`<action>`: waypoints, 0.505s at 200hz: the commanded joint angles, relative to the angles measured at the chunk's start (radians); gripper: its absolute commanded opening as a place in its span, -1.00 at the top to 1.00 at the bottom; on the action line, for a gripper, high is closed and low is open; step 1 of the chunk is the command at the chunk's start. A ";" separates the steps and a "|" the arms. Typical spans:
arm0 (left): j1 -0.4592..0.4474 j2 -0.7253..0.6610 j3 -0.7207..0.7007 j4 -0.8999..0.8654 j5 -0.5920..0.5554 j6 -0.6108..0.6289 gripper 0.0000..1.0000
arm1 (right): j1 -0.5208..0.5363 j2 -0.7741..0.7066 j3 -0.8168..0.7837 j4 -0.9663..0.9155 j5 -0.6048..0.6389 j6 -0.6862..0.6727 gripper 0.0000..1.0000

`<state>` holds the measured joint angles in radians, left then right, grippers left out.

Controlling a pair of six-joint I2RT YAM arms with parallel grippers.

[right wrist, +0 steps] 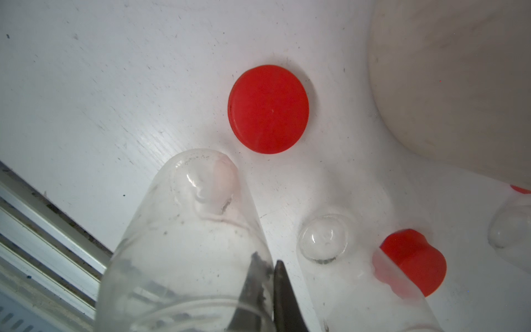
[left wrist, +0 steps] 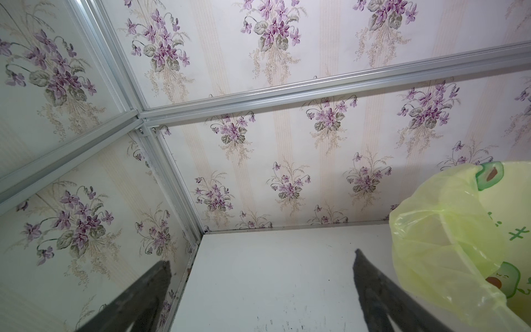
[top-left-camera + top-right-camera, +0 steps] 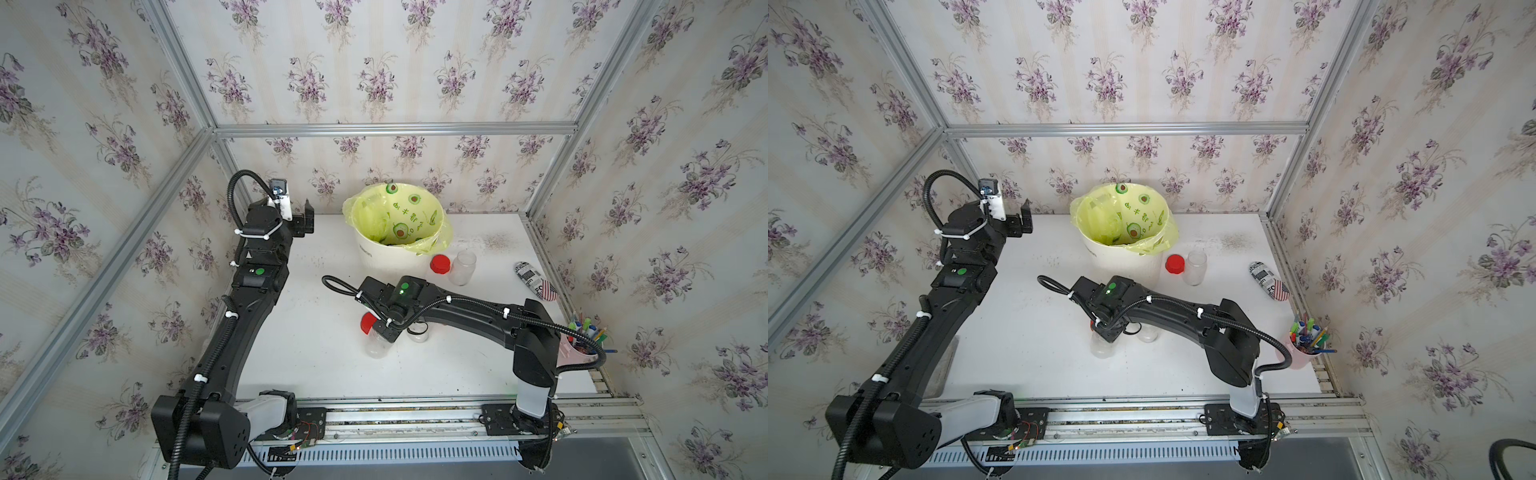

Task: Empty moldy tea leaves from jars
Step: Place the jar at the center of the board.

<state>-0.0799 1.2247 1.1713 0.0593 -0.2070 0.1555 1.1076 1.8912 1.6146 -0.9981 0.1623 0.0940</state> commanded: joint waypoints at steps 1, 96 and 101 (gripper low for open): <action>-0.001 0.004 -0.005 0.030 -0.009 -0.016 -0.99 | 0.002 0.018 0.020 -0.038 0.074 -0.014 1.00; 0.000 0.009 -0.005 0.030 0.001 -0.022 -0.99 | 0.002 0.044 0.031 -0.065 0.137 -0.013 0.88; -0.001 0.009 -0.005 0.029 0.001 -0.022 -0.99 | 0.003 0.044 0.030 -0.064 0.134 -0.013 0.87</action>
<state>-0.0799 1.2320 1.1698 0.0593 -0.2066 0.1516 1.1080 1.9327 1.6432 -1.0462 0.2768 0.0807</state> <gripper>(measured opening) 0.996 0.064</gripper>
